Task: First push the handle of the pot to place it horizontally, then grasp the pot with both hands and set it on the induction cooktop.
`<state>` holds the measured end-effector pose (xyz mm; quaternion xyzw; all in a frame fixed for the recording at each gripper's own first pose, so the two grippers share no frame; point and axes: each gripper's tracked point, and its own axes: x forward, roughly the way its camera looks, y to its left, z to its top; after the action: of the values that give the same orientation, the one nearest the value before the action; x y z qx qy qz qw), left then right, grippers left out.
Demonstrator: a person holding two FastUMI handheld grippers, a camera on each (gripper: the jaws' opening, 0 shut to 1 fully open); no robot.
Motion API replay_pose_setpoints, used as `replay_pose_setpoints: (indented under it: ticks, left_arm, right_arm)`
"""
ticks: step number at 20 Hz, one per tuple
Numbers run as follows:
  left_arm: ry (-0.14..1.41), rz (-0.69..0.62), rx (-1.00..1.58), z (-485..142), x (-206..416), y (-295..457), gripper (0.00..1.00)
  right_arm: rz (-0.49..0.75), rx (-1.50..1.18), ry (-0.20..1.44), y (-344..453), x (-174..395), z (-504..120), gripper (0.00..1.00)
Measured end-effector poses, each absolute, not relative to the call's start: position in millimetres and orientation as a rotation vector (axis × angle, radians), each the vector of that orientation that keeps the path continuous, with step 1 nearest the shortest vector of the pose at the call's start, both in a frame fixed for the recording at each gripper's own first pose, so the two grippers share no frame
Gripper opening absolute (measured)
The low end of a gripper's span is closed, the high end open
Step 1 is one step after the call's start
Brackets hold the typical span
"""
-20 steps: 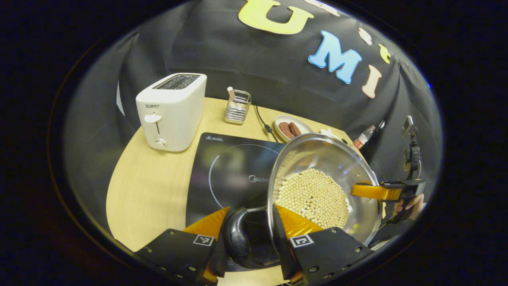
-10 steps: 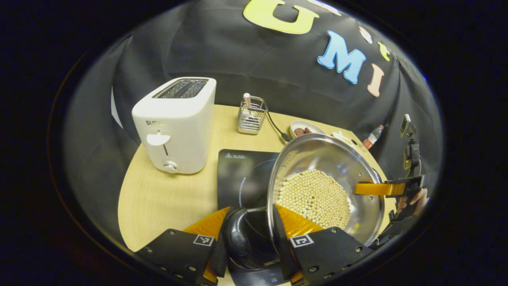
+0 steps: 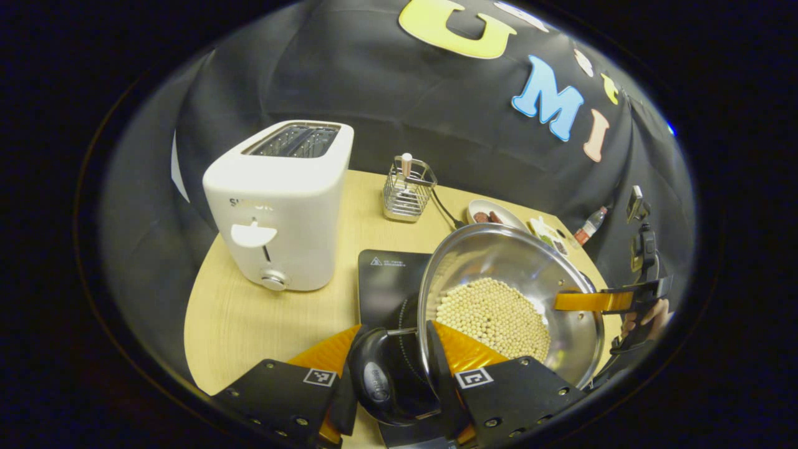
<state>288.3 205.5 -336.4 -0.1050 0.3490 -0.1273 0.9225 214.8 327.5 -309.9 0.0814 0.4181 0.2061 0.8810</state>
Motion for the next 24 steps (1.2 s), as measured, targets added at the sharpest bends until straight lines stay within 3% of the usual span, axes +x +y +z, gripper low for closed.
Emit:
replay_pose_setpoints:
  ticks: [1, 11, 12, 13, 14, 15, 17, 19, 20, 22, 23, 24]
  left_arm:
    - [0.722, -0.260, -0.224, -340, 290, 205, 0.58]
    - [0.742, -0.251, -0.246, -343, 289, 207, 0.57]
    - [0.740, -0.244, -0.242, -342, 289, 209, 0.57]
    - [0.730, -0.235, -0.242, -341, 291, 209, 0.54]
    - [0.727, -0.231, -0.248, -341, 292, 209, 0.57]
    - [0.732, -0.230, -0.251, -340, 288, 209, 0.60]
    - [0.741, -0.185, -0.212, -343, 286, 219, 0.60]
    - [0.724, -0.150, -0.188, -337, 285, 227, 0.79]
    - [0.719, -0.133, -0.188, -333, 283, 229, 0.85]
    - [0.719, -0.105, -0.170, -324, 274, 233, 0.85]
    - [0.703, -0.085, -0.153, -317, 272, 235, 0.85]
    - [0.679, -0.062, -0.135, -308, 271, 238, 0.85]
  right_arm:
    - [0.430, 0.171, 0.865, 328, 217, -309, 0.55]
    - [0.431, 0.176, 0.878, 329, 217, -310, 0.58]
    - [0.437, 0.178, 0.883, 329, 215, -309, 0.55]
    - [0.444, 0.177, 0.874, 329, 216, -306, 0.60]
    - [0.450, 0.179, 0.857, 329, 218, -300, 0.60]
    - [0.453, 0.178, 0.836, 327, 219, -294, 0.54]
    - [0.462, 0.179, 0.824, 326, 219, -286, 0.72]
    - [0.459, 0.169, 0.818, 321, 218, -281, 0.99]
    - [0.455, 0.154, 0.803, 316, 218, -276, 0.98]
    - [0.457, 0.120, 0.771, 307, 214, -266, 0.98]
    - [0.462, 0.101, 0.760, 300, 210, -262, 0.92]
    - [0.465, 0.083, 0.750, 292, 207, -257, 0.98]
